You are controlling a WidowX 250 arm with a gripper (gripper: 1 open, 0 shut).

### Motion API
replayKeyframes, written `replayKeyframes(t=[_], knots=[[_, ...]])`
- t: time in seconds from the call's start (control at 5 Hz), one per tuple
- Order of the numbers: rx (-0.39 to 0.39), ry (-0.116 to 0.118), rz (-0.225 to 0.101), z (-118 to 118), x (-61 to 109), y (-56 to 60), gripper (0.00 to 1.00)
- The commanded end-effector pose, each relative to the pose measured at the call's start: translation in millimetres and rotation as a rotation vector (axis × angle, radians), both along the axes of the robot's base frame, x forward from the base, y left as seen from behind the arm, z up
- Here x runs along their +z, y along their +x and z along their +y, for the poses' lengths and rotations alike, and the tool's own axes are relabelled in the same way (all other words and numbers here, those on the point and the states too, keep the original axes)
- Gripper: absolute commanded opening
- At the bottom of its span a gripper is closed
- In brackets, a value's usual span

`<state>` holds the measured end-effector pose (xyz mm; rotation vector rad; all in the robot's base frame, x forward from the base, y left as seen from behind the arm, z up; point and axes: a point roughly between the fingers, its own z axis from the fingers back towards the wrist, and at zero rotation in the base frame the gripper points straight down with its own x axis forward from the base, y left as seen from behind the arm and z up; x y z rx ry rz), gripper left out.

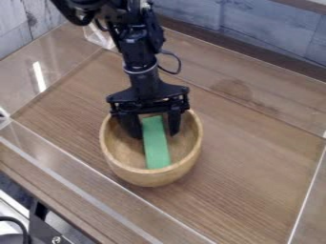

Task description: Move green stick from inside the wooden bowl to the table next to it

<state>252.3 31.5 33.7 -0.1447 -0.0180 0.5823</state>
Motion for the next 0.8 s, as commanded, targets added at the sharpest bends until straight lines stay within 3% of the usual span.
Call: replayKeyframes(t=[0.0, 0.4, 0.6], knots=[[-0.086, 0.0, -0.061, 3, 22.3, 9.1, 1.0], [-0.22, -0.017, -0.076, 20, 38.6, 11.1, 1.0], [-0.137, -0.01, -0.075, 25, 32.2, 19.0, 0.0]])
